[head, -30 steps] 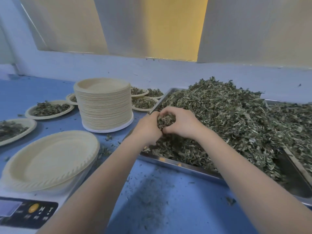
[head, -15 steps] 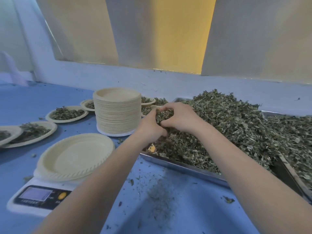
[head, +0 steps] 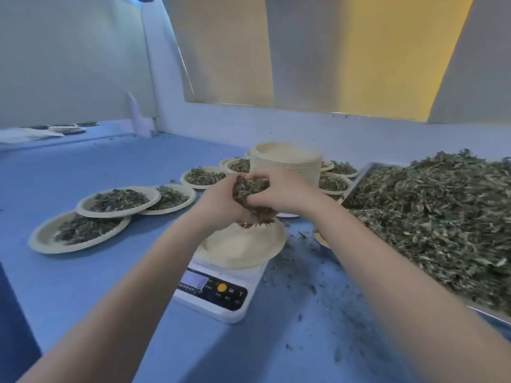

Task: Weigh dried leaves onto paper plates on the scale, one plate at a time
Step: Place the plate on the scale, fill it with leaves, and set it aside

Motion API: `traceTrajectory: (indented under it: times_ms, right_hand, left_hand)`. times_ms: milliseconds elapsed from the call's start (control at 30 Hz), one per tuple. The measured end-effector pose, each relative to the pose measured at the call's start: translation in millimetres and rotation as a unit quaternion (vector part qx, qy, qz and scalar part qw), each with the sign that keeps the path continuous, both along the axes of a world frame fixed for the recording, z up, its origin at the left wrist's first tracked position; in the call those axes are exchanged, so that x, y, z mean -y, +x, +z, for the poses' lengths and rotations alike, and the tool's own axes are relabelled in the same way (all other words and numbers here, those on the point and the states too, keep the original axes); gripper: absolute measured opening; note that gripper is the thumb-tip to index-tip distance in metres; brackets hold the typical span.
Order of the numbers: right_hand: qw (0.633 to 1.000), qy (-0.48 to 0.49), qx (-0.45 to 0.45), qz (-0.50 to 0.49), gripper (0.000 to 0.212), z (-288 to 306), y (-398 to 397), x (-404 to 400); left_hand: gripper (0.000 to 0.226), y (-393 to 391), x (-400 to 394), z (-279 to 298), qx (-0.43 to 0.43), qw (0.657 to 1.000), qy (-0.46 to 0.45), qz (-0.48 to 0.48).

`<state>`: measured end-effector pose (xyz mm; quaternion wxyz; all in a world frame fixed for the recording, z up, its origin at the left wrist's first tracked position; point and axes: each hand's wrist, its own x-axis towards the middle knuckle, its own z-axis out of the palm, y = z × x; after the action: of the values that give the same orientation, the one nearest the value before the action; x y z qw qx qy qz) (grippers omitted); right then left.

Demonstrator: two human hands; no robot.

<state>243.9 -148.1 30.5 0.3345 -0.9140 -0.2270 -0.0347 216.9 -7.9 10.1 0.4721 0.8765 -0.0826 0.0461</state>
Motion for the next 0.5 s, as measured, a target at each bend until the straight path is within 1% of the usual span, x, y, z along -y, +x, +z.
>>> traceTrajectory:
  times_ms: [67,100,167,267,400,433,500]
  right_hand:
    - [0.995,-0.067,-0.071,0.03,0.054,-4,0,-3]
    - [0.99,-0.101,-0.092,0.039,0.056,-4,0,-2]
    - [0.988,-0.128,-0.082,0.041,0.052,-2,1,0]
    - [0.994,-0.103,-0.023,0.023,0.038,-1,6,2]
    - [0.999,-0.052,-0.009,-0.002,0.023,-10,8,1]
    - [0.999,-0.041,-0.002,-0.006,0.021,-13,8,0]
    - [1.0,-0.011,0.012,-0.014,0.019,-19,6,-1]
  left_hand:
    - [0.097,-2,-16,-7,-0.009,0.995,0.096,-0.013]
    - [0.103,-3,-23,-10,-0.017,0.992,0.123,-0.016]
    - [0.102,-3,-34,-13,-0.026,0.991,0.129,-0.009]
    - [0.086,-3,-44,-14,-0.01,0.993,0.12,0.018]
    - [0.061,1,-45,-23,0.035,0.994,0.083,0.064]
    - [0.054,2,-45,-27,0.052,0.993,0.067,0.077]
    - [0.043,3,-44,-36,0.086,0.991,0.003,0.105]
